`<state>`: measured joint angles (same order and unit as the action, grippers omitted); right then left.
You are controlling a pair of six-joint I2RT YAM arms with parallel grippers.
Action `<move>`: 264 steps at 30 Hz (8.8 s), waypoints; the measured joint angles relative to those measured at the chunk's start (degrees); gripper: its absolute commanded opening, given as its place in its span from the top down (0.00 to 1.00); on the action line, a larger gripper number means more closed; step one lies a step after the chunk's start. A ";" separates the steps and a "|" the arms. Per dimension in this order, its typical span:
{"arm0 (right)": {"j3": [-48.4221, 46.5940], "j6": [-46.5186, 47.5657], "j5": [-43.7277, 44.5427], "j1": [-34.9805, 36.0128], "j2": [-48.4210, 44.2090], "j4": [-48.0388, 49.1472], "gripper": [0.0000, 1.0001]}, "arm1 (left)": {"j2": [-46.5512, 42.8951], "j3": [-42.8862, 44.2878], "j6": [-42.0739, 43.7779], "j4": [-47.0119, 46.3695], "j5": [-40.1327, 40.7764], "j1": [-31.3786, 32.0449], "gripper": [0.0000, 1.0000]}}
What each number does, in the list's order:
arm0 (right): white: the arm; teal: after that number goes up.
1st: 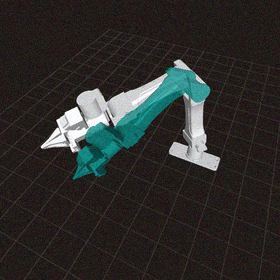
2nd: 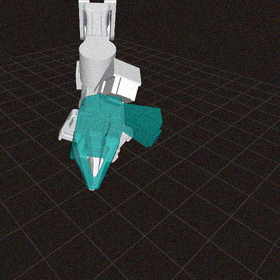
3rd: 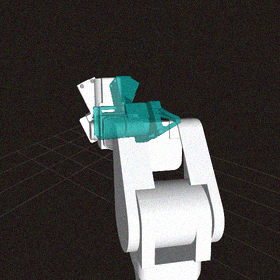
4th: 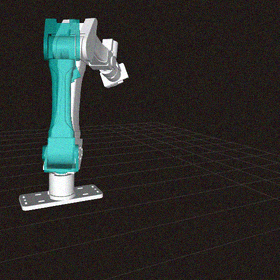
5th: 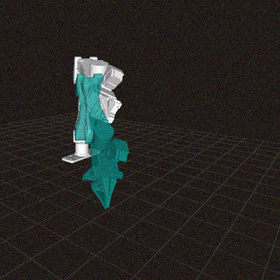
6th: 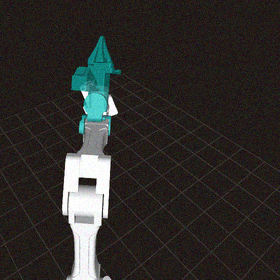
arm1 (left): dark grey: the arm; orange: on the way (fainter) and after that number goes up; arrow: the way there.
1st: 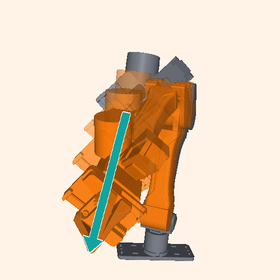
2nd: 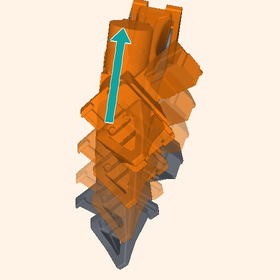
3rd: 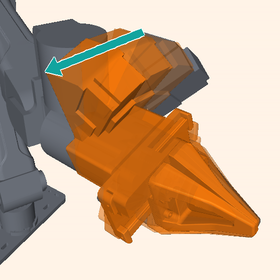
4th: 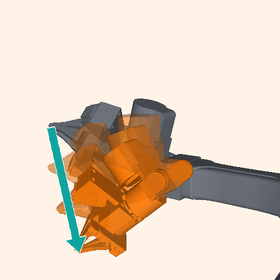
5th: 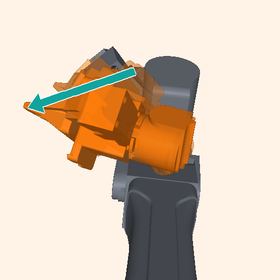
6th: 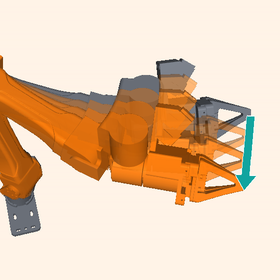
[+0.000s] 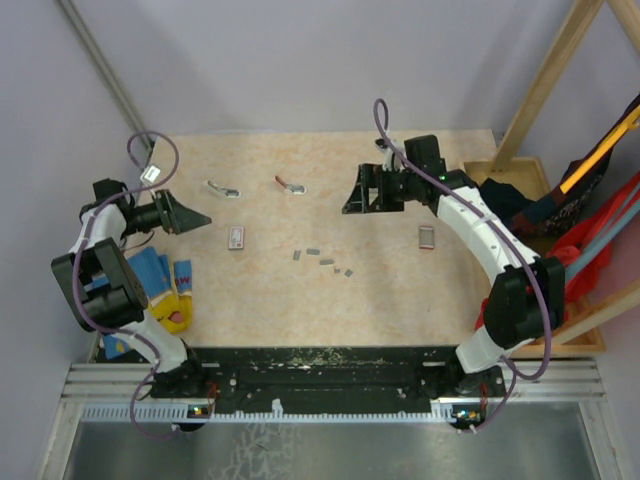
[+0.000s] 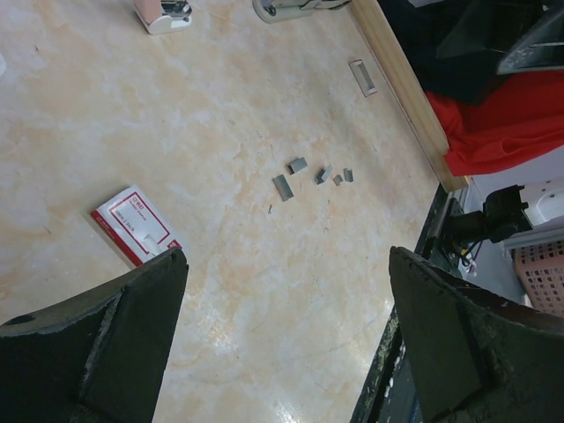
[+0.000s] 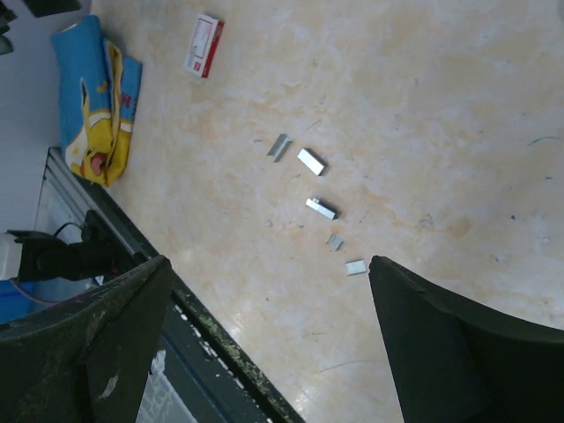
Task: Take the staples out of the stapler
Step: Move the staple box to the center of the board.
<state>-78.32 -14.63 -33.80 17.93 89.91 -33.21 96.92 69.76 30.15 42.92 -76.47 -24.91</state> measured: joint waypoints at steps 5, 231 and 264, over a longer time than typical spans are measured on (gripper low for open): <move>1.11 -2.62 -1.73 1.95 -2.49 1.86 0.06 | 2.01 0.26 1.42 1.77 -0.02 0.00 0.00; 8.46 31.78 49.53 10.75 17.62 12.20 0.25 | -14.51 -11.50 1.36 -8.66 3.93 -0.39 0.00; 6.93 30.82 43.17 11.30 17.84 8.52 0.16 | -14.14 -11.50 1.62 -8.52 3.04 -1.22 0.00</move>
<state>-71.40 16.19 9.37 29.23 107.74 -24.69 82.78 58.26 31.77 34.39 -73.43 -26.13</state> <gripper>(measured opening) 0.833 0.998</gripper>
